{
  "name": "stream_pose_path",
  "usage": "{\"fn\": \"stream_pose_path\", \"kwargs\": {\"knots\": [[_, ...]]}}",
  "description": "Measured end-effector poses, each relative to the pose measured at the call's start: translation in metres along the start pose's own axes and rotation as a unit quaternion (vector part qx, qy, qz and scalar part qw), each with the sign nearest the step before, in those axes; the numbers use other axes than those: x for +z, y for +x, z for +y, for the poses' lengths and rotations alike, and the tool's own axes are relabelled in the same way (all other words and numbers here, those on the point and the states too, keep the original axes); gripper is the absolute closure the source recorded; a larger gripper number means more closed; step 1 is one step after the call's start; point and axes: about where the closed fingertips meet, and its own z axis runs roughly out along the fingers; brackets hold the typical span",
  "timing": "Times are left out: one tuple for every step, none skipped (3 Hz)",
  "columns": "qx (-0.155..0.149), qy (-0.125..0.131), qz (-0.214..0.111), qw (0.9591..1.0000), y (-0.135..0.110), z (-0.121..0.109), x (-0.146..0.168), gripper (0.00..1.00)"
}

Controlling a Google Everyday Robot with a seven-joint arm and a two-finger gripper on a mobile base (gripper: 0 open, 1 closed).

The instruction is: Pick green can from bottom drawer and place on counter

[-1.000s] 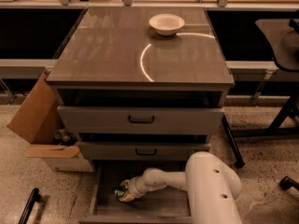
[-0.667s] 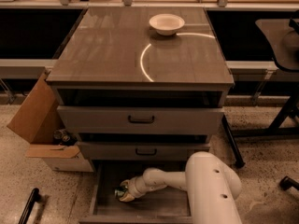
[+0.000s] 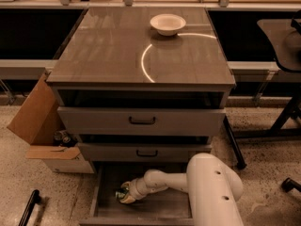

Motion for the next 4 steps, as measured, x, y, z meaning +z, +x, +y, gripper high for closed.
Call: {"fn": "stream_pose_path", "kwargs": {"knots": [[0.0,0.0,0.0,1.0,-0.0002,0.0,-0.0002,0.81],[0.0,0.0,0.0,1.0,-0.0004,0.0,-0.0004,0.58],[0.0,0.0,0.0,1.0,-0.0005,0.0,-0.0005,0.35],[0.0,0.0,0.0,1.0,-0.0005,0.0001,-0.0004,0.12]]}}
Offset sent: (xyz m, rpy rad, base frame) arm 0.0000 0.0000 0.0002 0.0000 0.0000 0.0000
